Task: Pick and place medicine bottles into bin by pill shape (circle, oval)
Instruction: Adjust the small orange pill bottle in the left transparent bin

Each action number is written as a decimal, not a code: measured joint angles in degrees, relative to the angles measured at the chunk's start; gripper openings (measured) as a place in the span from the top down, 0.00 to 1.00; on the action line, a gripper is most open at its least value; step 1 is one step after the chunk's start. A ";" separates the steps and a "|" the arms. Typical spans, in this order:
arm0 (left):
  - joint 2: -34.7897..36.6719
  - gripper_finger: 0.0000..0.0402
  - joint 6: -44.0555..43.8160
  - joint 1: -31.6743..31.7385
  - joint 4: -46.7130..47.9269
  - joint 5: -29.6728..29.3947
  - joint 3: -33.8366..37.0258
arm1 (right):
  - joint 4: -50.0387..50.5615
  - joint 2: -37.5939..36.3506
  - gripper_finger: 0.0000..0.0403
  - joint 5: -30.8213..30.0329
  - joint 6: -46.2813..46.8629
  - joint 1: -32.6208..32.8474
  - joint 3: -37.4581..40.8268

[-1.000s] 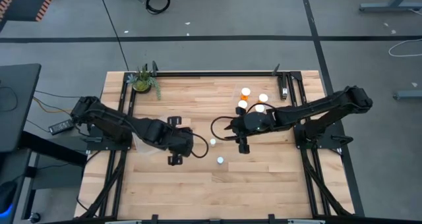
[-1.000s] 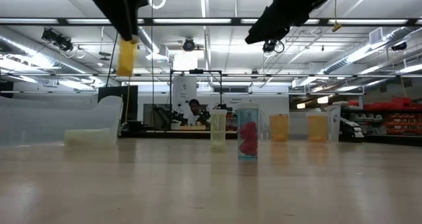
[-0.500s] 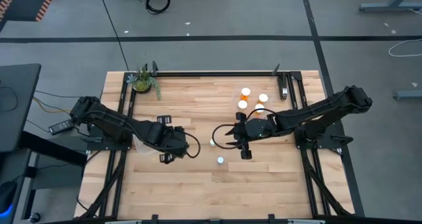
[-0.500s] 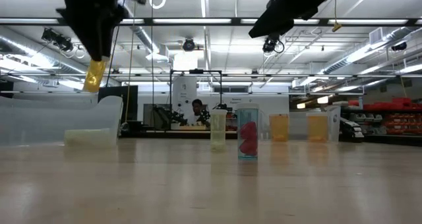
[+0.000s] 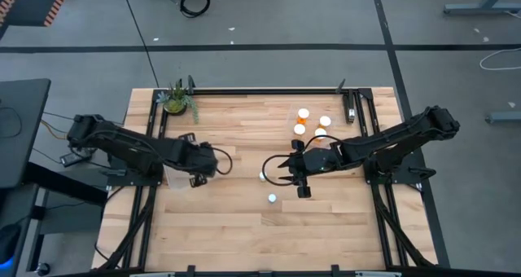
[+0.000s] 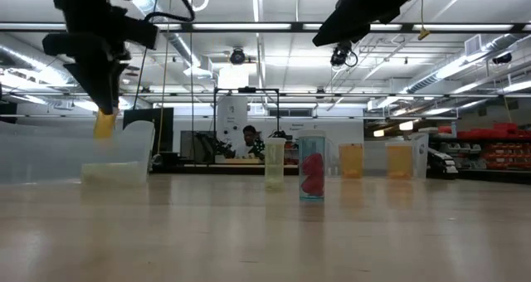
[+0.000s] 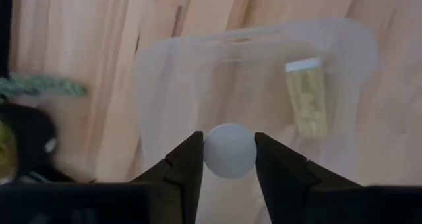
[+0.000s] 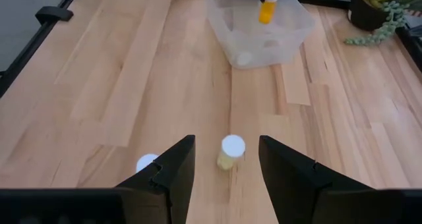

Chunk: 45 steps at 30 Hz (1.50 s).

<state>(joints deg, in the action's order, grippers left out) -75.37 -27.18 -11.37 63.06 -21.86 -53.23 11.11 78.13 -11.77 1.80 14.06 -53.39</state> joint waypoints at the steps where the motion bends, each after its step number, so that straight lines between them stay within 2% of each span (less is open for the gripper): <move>1: 1.42 0.65 -0.86 0.69 -1.27 0.36 1.52 | -0.06 0.00 0.57 0.00 0.00 0.00 0.00; 10: 11.28 0.67 -9.96 5.81 -5.63 3.20 11.26 | -1.16 0.02 0.57 0.00 -0.07 0.00 0.00; 16: 12.63 0.64 -14.49 8.75 -9.72 8.38 15.93 | -1.86 0.02 0.57 0.00 -0.24 0.00 0.00; 19: 12.67 0.64 -15.70 10.15 -12.26 8.28 17.82 | -1.87 0.02 0.57 0.00 -0.24 0.00 0.00; 34: 12.58 0.67 -12.58 11.16 -14.06 8.73 18.38 | -1.85 0.02 0.57 0.00 -0.26 0.00 0.00; 40: 12.85 0.68 -8.12 11.16 -20.57 8.49 18.38 | -1.83 0.02 0.57 0.00 0.00 0.00 0.00; 43: 12.84 0.68 -5.53 10.67 -23.52 6.92 18.36 | -1.80 0.02 0.57 0.00 0.20 0.00 0.00; 45: 12.84 0.67 -4.49 9.46 -24.68 3.81 18.36 | -1.81 0.02 0.57 0.00 0.50 0.00 0.00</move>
<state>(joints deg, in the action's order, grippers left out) -62.52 -31.67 -1.91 38.38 -18.05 -34.87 9.30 78.15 -11.77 2.30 14.06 -53.39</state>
